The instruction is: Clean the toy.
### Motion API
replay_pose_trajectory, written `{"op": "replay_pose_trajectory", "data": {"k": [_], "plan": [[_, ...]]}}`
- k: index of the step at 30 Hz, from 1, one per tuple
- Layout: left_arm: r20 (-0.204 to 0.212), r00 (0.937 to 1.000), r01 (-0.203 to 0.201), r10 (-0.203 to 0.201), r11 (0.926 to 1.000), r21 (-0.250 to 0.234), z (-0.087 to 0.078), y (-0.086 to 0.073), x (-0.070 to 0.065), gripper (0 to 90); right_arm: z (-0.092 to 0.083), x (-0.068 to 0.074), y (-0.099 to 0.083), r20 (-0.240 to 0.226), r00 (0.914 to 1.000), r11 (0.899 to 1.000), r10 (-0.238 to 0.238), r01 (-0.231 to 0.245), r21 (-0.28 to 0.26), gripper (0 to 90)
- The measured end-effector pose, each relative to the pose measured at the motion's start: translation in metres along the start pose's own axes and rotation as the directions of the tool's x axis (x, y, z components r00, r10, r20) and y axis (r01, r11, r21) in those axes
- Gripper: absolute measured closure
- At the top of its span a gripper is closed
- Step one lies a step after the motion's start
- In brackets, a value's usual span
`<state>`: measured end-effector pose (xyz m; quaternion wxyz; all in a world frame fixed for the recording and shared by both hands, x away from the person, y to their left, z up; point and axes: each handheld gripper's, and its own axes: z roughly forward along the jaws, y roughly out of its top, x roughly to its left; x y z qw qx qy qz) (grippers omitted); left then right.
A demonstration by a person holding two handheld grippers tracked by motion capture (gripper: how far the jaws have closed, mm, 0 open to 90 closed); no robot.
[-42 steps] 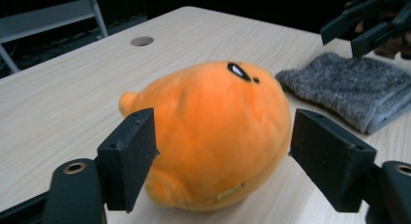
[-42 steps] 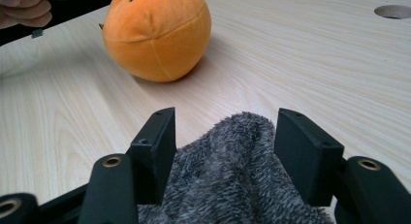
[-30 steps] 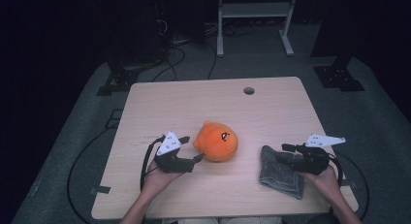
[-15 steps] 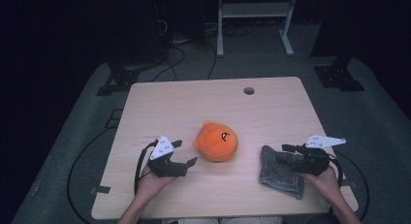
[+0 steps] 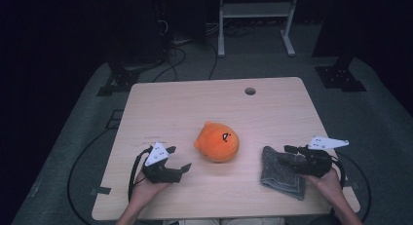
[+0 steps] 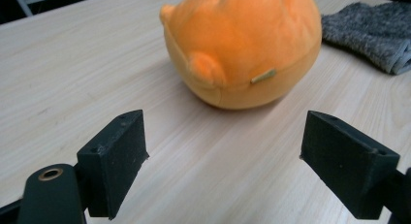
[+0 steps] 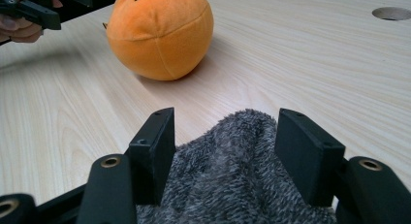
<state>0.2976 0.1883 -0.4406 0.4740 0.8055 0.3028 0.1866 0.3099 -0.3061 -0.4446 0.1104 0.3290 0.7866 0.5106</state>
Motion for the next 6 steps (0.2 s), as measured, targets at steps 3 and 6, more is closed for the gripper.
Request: {"op": "replay_pose_trajectory", "data": {"k": [3, 6], "plan": [[-0.008, 1.0, -0.002, 0.002, 1.0, 0.004, -0.0023, -0.0051, 0.0005, 15.7, 0.0014, 0.0004, 0.0001, 0.0, 1.0, 1.0, -0.006, 0.006, 0.002, 38.7], [-0.01, 0.9999, 0.008, -0.008, 1.0, -0.001, -0.0034, -0.0079, 0.0013, 15.6, 0.0033, 0.0007, 0.0001, 0.001, 0.9999, 1.0, -0.012, 0.012, 0.006, 38.7]]}}
